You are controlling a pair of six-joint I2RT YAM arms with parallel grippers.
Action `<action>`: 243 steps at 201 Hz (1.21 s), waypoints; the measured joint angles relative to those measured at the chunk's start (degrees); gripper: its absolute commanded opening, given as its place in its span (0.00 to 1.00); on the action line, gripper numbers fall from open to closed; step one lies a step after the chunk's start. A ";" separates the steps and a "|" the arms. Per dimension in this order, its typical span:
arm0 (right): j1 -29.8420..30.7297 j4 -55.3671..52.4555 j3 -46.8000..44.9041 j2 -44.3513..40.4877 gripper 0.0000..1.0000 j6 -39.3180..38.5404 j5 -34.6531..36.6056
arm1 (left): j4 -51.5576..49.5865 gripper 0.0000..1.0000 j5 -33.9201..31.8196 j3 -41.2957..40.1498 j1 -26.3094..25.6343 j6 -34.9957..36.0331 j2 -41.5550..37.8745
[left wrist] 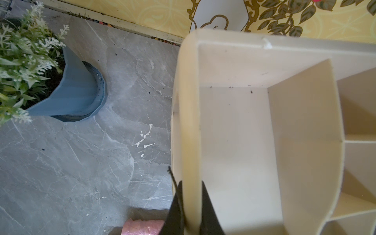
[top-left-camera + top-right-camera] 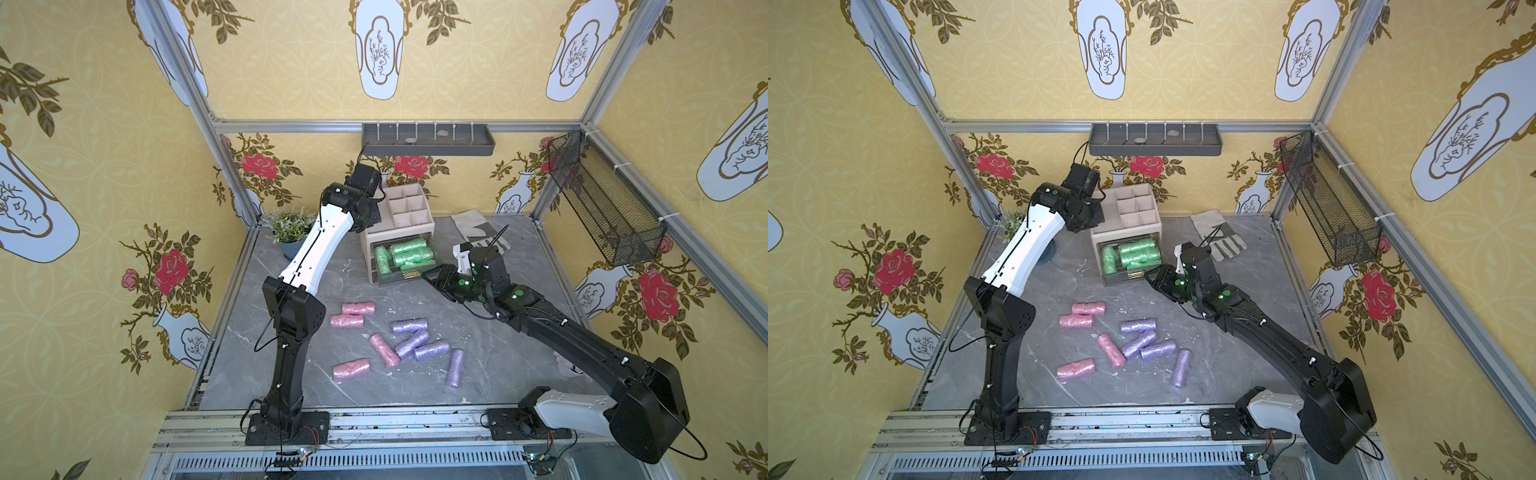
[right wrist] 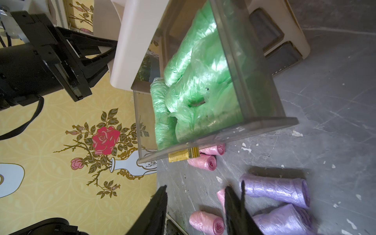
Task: Sort the rolls of trash bags by color and place them into the drawer
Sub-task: Close the drawer in the storage box.
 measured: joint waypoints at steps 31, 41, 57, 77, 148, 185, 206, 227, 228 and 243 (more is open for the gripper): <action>0.00 -0.22 -0.07 0.00 0.39 -0.66 1.05 | -0.22 0.00 -0.79 0.26 -0.28 -0.79 0.28; -0.09 -0.42 0.11 0.31 0.39 -0.81 1.07 | -0.24 0.00 -1.31 0.26 -0.44 -0.90 0.31; -0.37 -0.68 0.50 1.14 0.39 -1.01 1.25 | -0.26 0.00 -1.44 0.26 -0.48 -1.05 0.33; -0.79 -1.42 1.22 2.38 0.39 -1.11 1.31 | -0.26 0.00 -1.49 0.26 -0.52 -1.11 0.33; -2.01 -1.68 4.81 8.81 0.39 -1.42 1.33 | 0.00 0.00 -1.92 0.26 -0.74 -1.22 0.66; -3.61 -1.20 6.40 10.73 0.39 -1.73 1.01 | 0.79 0.00 -1.90 0.26 -0.76 -1.29 0.96; -5.25 -0.46 7.41 12.00 0.39 -1.86 0.72 | 0.98 0.00 -1.90 0.26 -0.81 -1.29 1.01; -6.82 0.83 8.26 13.27 0.40 -1.86 -0.24 | 1.40 0.00 -1.88 0.02 -0.81 -1.36 1.01; -6.88 0.83 8.31 13.31 0.40 -1.88 -0.24 | 1.44 0.00 -1.86 0.00 -0.81 -1.36 1.01; -7.72 0.87 9.29 14.36 0.40 -1.88 -0.28 | 2.78 0.00 -1.88 -0.59 -0.81 -1.57 1.01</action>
